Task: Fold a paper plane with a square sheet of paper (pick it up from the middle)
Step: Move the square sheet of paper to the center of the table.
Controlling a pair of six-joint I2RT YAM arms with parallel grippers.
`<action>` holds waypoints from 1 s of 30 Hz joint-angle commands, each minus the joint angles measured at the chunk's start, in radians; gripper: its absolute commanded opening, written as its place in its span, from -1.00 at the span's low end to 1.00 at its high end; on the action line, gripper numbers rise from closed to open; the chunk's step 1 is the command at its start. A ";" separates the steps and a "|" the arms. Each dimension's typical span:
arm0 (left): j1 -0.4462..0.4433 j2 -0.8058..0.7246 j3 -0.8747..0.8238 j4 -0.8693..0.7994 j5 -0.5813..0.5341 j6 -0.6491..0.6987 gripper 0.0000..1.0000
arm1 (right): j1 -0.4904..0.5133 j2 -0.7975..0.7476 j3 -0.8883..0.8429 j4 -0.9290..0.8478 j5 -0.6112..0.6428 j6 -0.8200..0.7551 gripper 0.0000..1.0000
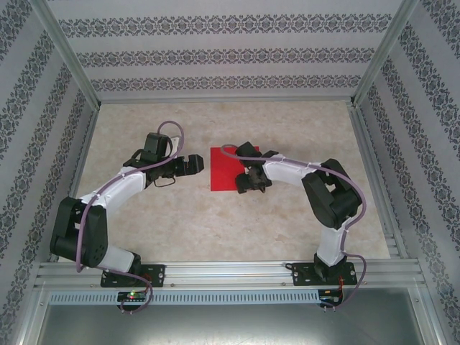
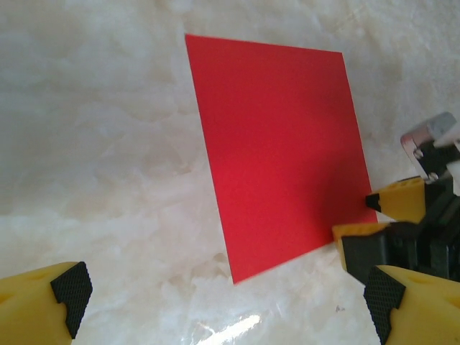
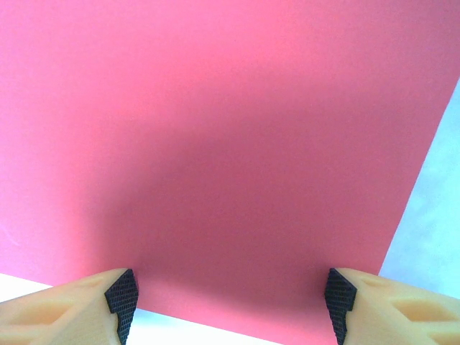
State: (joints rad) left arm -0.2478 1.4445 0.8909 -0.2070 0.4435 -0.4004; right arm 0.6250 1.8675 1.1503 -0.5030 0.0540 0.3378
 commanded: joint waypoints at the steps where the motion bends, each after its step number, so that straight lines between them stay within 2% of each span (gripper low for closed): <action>1: -0.007 -0.046 -0.027 -0.097 -0.034 0.027 1.00 | 0.033 -0.054 -0.093 -0.040 -0.061 0.049 0.44; 7: -0.008 -0.116 -0.046 -0.173 -0.080 0.031 1.00 | 0.079 -0.173 -0.097 -0.059 -0.054 0.125 0.45; 13: -0.006 -0.155 -0.062 -0.209 -0.125 -0.001 1.00 | 0.107 -0.176 -0.025 -0.063 0.032 0.417 0.60; 16: -0.004 -0.163 -0.067 -0.219 -0.139 -0.003 1.00 | 0.113 -0.144 0.001 -0.024 0.067 0.497 0.66; 22: 0.002 -0.177 -0.080 -0.218 -0.126 0.001 1.00 | 0.104 0.000 0.150 -0.081 0.144 0.483 0.76; 30: 0.006 -0.177 -0.084 -0.206 -0.114 0.001 1.00 | 0.076 0.148 0.295 -0.111 0.164 0.471 0.79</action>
State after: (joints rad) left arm -0.2470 1.2892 0.8127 -0.3977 0.3283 -0.3962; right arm 0.7166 1.9766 1.4025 -0.5678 0.1696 0.7948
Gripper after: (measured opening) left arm 0.999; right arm 0.892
